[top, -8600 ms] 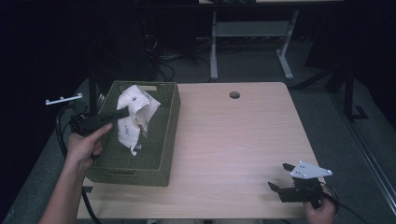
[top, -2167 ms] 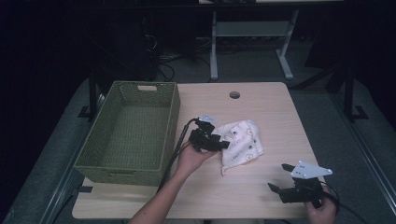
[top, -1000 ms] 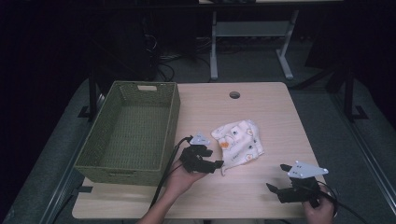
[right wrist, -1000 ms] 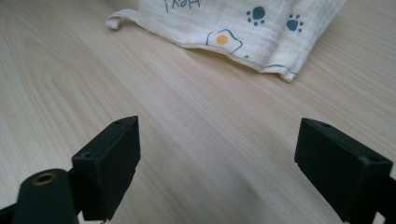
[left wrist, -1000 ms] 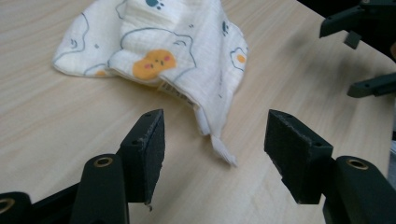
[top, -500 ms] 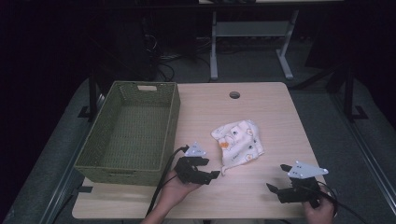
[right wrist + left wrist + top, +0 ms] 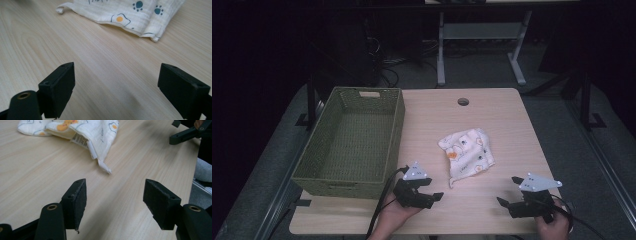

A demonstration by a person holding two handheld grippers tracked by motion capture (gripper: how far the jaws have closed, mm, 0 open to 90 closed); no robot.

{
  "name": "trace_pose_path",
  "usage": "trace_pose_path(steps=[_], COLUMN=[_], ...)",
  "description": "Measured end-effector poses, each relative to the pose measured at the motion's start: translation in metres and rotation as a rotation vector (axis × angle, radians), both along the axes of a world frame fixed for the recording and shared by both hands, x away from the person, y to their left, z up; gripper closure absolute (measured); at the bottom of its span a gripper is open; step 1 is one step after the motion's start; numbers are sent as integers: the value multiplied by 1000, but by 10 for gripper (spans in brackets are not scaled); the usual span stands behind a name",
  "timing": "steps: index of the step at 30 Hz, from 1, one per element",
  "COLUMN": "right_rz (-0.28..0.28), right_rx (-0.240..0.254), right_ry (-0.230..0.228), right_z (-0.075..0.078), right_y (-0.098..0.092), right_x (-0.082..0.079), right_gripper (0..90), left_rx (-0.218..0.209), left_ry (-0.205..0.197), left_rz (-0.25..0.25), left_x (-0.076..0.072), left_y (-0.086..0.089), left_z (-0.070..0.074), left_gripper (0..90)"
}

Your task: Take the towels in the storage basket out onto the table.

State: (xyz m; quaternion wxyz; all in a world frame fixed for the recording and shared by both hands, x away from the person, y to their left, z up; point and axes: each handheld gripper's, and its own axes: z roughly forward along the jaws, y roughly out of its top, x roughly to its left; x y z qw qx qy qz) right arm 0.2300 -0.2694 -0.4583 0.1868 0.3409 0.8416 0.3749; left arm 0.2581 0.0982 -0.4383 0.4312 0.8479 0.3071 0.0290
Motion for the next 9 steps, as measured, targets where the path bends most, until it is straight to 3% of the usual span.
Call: trace_pose_path(steps=[3, 9], right_rz=[2, 10], right_rx=[-3, 0], right_ry=[0, -1], right_z=[0, 2], right_y=[0, 1], right_x=[0, -2], right_gripper=[140, 140], left_rx=[27, 19], left_ry=[-15, -25], left_rz=[-9, 7], left_x=[-3, -10], left_y=[2, 10], left_z=[0, 0], left_gripper=[347, 319])
